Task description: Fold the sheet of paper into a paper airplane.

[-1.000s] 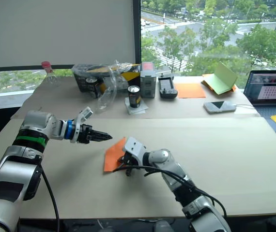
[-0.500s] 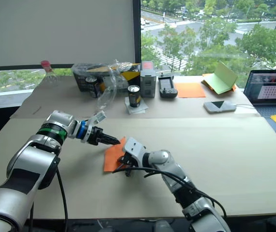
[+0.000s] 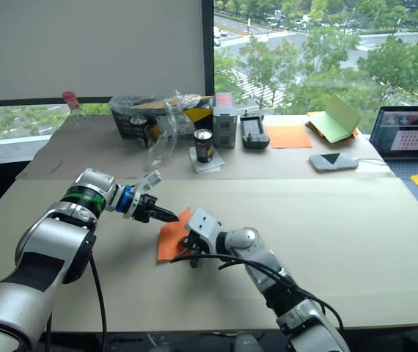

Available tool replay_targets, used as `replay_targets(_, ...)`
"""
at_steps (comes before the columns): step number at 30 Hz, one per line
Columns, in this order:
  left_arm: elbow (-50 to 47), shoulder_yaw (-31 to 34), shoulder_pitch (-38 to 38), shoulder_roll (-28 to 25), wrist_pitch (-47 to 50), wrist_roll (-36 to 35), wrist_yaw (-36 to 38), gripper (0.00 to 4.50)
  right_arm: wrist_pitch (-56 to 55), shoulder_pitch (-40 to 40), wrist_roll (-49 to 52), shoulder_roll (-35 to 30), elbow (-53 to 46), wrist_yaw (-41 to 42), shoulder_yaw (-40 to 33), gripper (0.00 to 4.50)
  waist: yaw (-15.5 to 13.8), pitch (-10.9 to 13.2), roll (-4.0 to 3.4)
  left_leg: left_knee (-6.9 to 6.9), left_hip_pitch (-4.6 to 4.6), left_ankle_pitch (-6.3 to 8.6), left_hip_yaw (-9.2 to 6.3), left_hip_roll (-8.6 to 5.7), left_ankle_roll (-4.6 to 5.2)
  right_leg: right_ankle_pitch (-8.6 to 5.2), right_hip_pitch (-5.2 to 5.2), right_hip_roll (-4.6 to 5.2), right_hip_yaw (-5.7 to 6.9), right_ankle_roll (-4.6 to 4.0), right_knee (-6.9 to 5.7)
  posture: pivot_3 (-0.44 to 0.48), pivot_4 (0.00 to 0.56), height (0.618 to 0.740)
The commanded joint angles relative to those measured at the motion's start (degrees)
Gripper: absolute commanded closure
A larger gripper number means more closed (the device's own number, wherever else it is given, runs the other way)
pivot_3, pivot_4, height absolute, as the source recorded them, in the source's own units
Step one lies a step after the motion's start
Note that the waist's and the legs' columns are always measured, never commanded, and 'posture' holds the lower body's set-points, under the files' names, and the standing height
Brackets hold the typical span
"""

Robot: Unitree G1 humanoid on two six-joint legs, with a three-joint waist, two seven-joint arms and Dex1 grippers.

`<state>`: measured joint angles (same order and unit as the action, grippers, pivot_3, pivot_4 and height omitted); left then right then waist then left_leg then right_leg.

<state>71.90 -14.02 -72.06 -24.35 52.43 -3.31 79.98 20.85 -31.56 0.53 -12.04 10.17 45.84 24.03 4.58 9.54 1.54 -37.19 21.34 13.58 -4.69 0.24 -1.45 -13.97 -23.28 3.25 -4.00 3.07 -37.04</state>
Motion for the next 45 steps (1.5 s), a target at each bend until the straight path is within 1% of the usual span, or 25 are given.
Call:
replay_targets(1, 0.38, 3.41, -2.53, -0.99, -0.86, -0.39, -1.34, 4.48, 1.58, 0.82, -1.78, -1.18, 1.28, -1.01, 0.24, 4.5, -0.08, 0.0, 0.0, 0.0, 0.0, 0.0, 0.0, 0.0, 0.0, 0.0, 0.0, 0.0, 0.0, 0.0, 0.0, 0.0, 0.15, 0.732)
replay_targets(3, 0.58, 5.53, -2.68, -1.49, -2.17, -0.81, -3.36, 3.92, 1.58, 0.86, -1.75, -1.28, 1.12, -0.97, 0.24, 4.5, -0.18, 0.0, 0.0, -0.01, 0.0, 0.0, 0.0, 0.0, 0.0, 0.0, 0.0, 0.0, 0.0, 0.0, 0.0, 0.0, 0.15, 0.732)
replay_targets(4, 0.62, 6.32, -2.7, -1.59, -2.75, -0.89, -3.98, 3.73, 1.56, 0.88, -1.72, -1.34, 1.04, -0.95, 0.22, 4.5, -0.21, 0.0, 0.0, -0.01, 0.0, 0.0, 0.0, 0.0, 0.0, 0.0, 0.0, 0.01, 0.0, 0.0, 0.0, 0.0, 0.15, 0.732)
replay_targets(9, 1.6, 8.89, -3.09, -1.88, -3.15, -0.53, -6.45, 2.01, 0.53, 0.53, -1.65, -1.73, 0.2, -0.94, -0.05, 4.5, -0.56, 0.0, 0.01, -0.02, 0.0, 0.0, 0.0, -0.01, 0.0, 0.0, 0.0, 0.02, 0.0, 0.0, -0.01, 0.0, 0.15, 0.732)
replay_targets(15, 2.22, 9.73, -3.37, -1.49, -2.86, 0.44, -7.79, 0.01, 0.38, 0.32, -1.44, -3.17, -3.14, -1.12, -0.97, 4.5, -0.63, 0.01, 0.01, -0.03, 0.12, 0.0, 0.0, -0.05, 0.0, 0.0, -0.1, 0.05, 0.0, 0.0, -0.01, 0.0, 0.15, 0.732)
replay_targets(18, 2.51, 9.23, -3.79, -1.14, -2.14, 0.98, -5.74, 0.01, 1.24, 0.42, -1.11, -4.24, -5.9, -1.47, -1.68, 4.5, -0.71, 0.01, 0.01, -0.13, 0.59, -0.01, -0.02, -0.11, -0.01, 0.06, -0.51, 0.09, 0.01, -0.09, -0.08, 0.0, 0.15, 0.732)
replay_targets(20, 2.62, 8.95, -4.19, -0.32, -2.39, 1.47, -4.59, 0.01, 2.37, 0.56, -0.69, -5.18, -8.8, -2.06, -2.84, 4.5, -0.75, 0.03, 0.03, -0.31, 1.07, -0.03, -0.05, -0.15, -0.05, 0.29, -1.0, 0.11, 0.01, -0.45, -0.21, 0.0, 0.15, 0.732)
replay_targets(28, 3.17, 8.73, -4.75, 1.93, -2.83, 3.17, -3.11, 0.01, 4.9, 0.87, -0.23, -6.36, -12.08, -3.35, -4.03, 4.5, -0.57, 0.12, 0.14, -0.44, 1.2, -0.03, -0.05, -0.19, -0.04, 0.29, -1.02, 0.16, 0.02, -0.46, -0.18, 0.0, 0.15, 0.732)
replay_targets(37, 3.86, 9.3, -5.4, 3.28, -1.44, 3.73, -3.09, 0.01, 5.57, 0.78, -0.08, -6.02, -12.46, -4.48, -3.8, 4.5, -0.63, 0.13, 0.15, -0.48, 1.21, -0.03, -0.05, -0.2, -0.04, 0.3, -1.02, 0.16, 0.02, -0.46, -0.19, 0.0, 0.15, 0.732)
replay_targets(40, 4.12, 10.63, -5.68, 3.57, -0.27, 3.0, -4.76, 0.8, 5.54, 0.8, -0.12, -5.86, -12.37, -4.7, -3.54, 4.5, -0.61, 0.13, 0.15, -0.5, 1.22, -0.03, -0.05, -0.2, -0.04, 0.3, -1.02, 0.16, 0.02, -0.46, -0.2, 0.0, 0.15, 0.732)
replay_targets(43, 4.23, 10.34, -5.62, 3.84, 0.25, 3.55, -4.22, 1.86, 5.59, 0.81, -0.09, -5.93, -12.38, -4.79, -3.48, 4.5, -0.58, 0.13, 0.15, -0.5, 1.22, -0.03, -0.05, -0.2, -0.04, 0.3, -1.02, 0.16, 0.02, -0.46, -0.21, 0.0, 0.15, 0.732)
replay_targets(44, 4.26, 9.99, -5.49, 4.02, 0.46, 3.89, -4.08, 2.27, 5.6, 0.83, -0.1, -5.98, -12.43, -4.8, -3.47, 4.5, -0.59, 0.13, 0.15, -0.51, 1.22, -0.03, -0.05, -0.2, -0.04, 0.3, -1.02, 0.16, 0.02, -0.46, -0.22, 0.0, 0.15, 0.732)
replay_targets(45, 4.27, 9.76, -5.31, 4.17, 0.52, 4.14, -4.19, 2.54, 5.62, 0.84, -0.1, -6.02, -12.48, -4.81, -3.47, 4.5, -0.6, 0.13, 0.15, -0.51, 1.22, -0.03, -0.05, -0.2, -0.04, 0.3, -1.02, 0.16, 0.02, -0.46, -0.22, 0.0, 0.15, 0.732)
